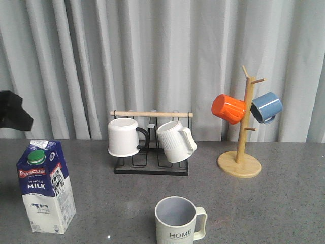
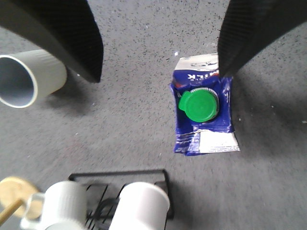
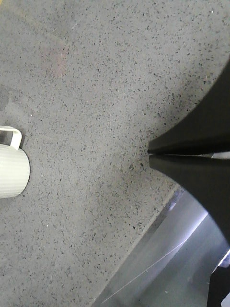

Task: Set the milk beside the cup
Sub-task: 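Reach the left gripper down and grasp the top of the milk carton, then carry the milk carton with the left gripper beside the white mug and lower it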

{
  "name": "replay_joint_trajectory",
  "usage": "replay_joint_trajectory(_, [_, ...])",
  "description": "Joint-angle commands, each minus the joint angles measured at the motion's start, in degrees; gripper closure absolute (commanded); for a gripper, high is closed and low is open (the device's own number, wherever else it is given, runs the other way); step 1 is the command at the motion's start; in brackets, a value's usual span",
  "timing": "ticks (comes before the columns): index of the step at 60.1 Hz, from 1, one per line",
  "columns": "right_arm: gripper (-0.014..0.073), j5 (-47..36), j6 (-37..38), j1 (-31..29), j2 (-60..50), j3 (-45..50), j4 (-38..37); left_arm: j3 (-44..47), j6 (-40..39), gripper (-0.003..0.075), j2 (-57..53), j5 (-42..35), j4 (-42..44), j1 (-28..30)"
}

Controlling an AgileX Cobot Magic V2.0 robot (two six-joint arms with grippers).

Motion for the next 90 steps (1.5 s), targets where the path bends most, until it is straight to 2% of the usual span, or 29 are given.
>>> replay_joint_trajectory(1, [0.0599,-3.4,0.1,-0.1,0.3,-1.4,0.2,-1.8,0.0,0.0223,1.0,-3.0,-0.6,0.0])
replay_joint_trajectory(28, [0.0599,-2.0,0.1,-0.1,0.3,-1.4,0.2,-1.8,0.0,0.0223,8.2,-7.3,1.4,0.0])
replay_joint_trajectory(63, [0.0599,-2.1,0.4,-0.1,0.3,-1.4,0.2,-1.8,0.1,0.0236,17.8,-7.7,1.0,0.0])
replay_joint_trajectory(71, [0.0599,-2.1,0.6,-0.1,0.3,-1.4,0.2,-1.8,0.1,0.0319,17.8,-7.6,0.3,0.0])
replay_joint_trajectory(81, [0.0599,-2.1,0.6,-0.1,0.3,-1.4,0.2,-1.8,0.1,0.0519,15.8,-7.8,-4.6,0.0])
replay_joint_trajectory(90, [0.0599,-2.3,0.6,-0.1,0.3,-1.4,0.2,-1.8,2.3,0.0655,13.0,-8.4,-12.8,0.0])
